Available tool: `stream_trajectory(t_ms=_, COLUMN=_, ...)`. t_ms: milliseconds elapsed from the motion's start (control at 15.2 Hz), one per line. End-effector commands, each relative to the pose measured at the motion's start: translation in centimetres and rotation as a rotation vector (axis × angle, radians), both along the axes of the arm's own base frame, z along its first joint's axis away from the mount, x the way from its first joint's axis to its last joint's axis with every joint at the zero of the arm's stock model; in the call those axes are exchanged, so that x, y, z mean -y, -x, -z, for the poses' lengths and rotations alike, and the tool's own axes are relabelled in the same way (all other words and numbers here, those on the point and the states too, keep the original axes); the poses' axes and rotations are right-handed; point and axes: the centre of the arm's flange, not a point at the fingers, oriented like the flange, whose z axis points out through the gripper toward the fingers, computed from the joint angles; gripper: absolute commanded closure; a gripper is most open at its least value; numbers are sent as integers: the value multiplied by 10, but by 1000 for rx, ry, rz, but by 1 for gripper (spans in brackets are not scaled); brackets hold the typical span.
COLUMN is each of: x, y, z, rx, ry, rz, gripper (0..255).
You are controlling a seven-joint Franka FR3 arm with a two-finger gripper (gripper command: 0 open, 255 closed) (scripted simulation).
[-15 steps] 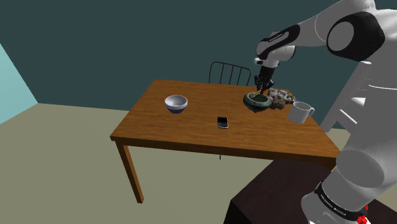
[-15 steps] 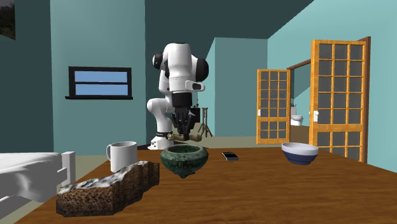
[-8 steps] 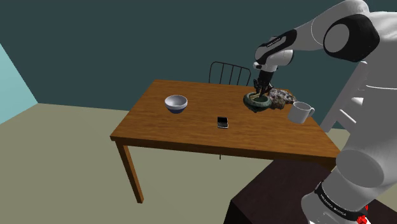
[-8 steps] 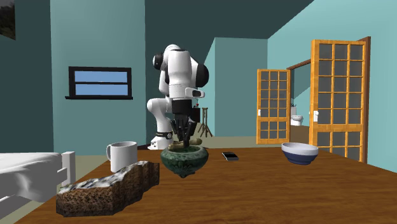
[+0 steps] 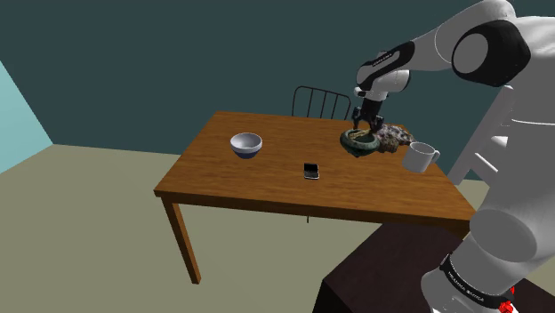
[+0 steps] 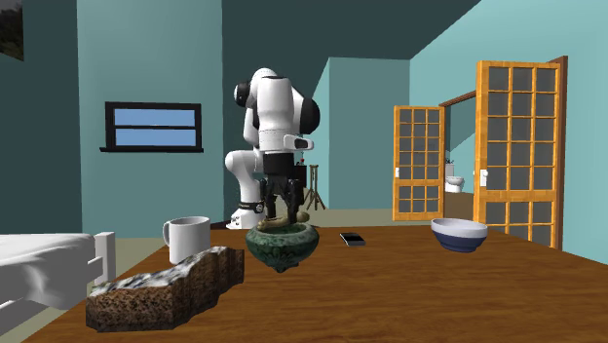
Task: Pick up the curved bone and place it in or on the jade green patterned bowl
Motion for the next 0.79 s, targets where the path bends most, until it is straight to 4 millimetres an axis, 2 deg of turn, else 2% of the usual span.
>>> stream_trajectory(t_ms=0, x=0, y=0, z=0, rx=0, ry=0, rz=0, gripper=0)
stream_trajectory(t_ms=132, x=0, y=0, z=0, rx=0, ry=0, rz=0, gripper=0)
stream_trajectory(t_ms=396, x=3, y=0, z=-50, rx=0, ry=0, rz=0, gripper=0)
stream_trajectory(t_ms=726, x=3, y=0, z=-50, rx=0, ry=0, rz=0, gripper=0)
